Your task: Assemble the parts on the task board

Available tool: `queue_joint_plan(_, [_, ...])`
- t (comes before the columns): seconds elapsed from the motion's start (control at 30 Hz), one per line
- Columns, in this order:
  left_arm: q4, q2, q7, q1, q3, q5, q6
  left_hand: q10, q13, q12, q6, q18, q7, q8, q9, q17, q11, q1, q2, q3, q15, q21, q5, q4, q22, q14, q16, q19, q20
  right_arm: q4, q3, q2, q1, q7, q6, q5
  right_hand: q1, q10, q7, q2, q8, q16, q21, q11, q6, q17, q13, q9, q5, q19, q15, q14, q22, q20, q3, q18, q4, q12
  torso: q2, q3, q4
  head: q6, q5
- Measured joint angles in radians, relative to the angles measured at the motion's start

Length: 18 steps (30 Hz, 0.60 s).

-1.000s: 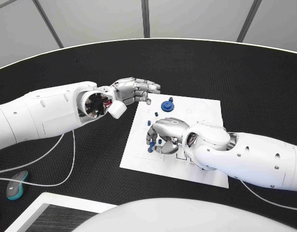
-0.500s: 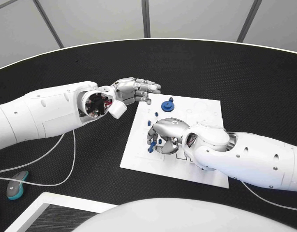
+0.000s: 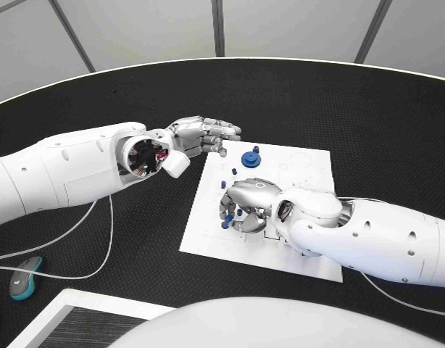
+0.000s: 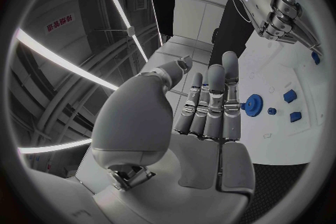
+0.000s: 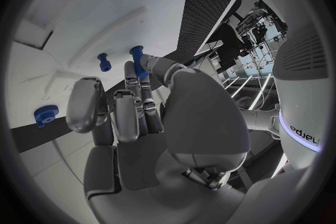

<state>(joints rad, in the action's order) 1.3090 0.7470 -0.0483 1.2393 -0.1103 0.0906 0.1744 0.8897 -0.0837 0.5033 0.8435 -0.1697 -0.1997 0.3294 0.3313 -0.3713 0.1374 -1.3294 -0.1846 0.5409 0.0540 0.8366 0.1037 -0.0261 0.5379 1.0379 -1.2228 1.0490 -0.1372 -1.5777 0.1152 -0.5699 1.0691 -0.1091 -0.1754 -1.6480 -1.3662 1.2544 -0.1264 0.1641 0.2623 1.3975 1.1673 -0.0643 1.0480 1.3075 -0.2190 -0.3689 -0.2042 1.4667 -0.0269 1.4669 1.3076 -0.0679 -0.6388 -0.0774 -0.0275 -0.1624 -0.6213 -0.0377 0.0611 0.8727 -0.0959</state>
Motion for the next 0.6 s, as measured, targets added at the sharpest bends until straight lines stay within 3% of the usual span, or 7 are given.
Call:
queue_joint_plan(0.3, [-0.001, -0.001, 0.001, 0.0, 0.0, 0.0, 0.001, 0.0, 0.0, 0.0, 0.0, 0.0, 0.0, 0.0, 0.0, 0.0, 0.0, 0.0, 0.0, 0.0, 0.004, 0.0, 0.0, 0.0, 0.0, -0.004, 0.0, 0.0, 0.0, 0.0, 0.003, 0.003, 0.0, -0.008, 0.021, -0.017, 0.0, 0.0, 0.003, 0.0, -0.002, 0.0, 0.0, 0.0, -0.003, 0.0, -0.003, 0.0, 0.0, 0.0, 0.0, 0.0, 0.0, 0.0, 0.0, 0.0, 0.0, 0.0, 0.001, 0.0006, -0.0002, 0.0, 0.0])
queue_joint_plan(0.6, [-0.003, -0.002, 0.001, 0.0, 0.0, 0.0, 0.002, 0.0, 0.0, 0.0, 0.0, 0.0, 0.0, 0.0, 0.0, 0.0, 0.0, 0.0, 0.0, 0.0, 0.004, 0.0, 0.0, 0.0, 0.0, -0.004, 0.0, 0.0, 0.0, 0.001, 0.007, 0.009, -0.001, -0.01, 0.018, -0.038, 0.0, 0.002, -0.006, 0.0, 0.001, 0.0, -0.009, 0.002, -0.008, -0.002, -0.005, -0.002, 0.0, 0.0, 0.0, 0.0, 0.0, 0.0, 0.009, 0.0, 0.001, 0.004, 0.001, 0.0005, 0.0, 0.0, -0.001])
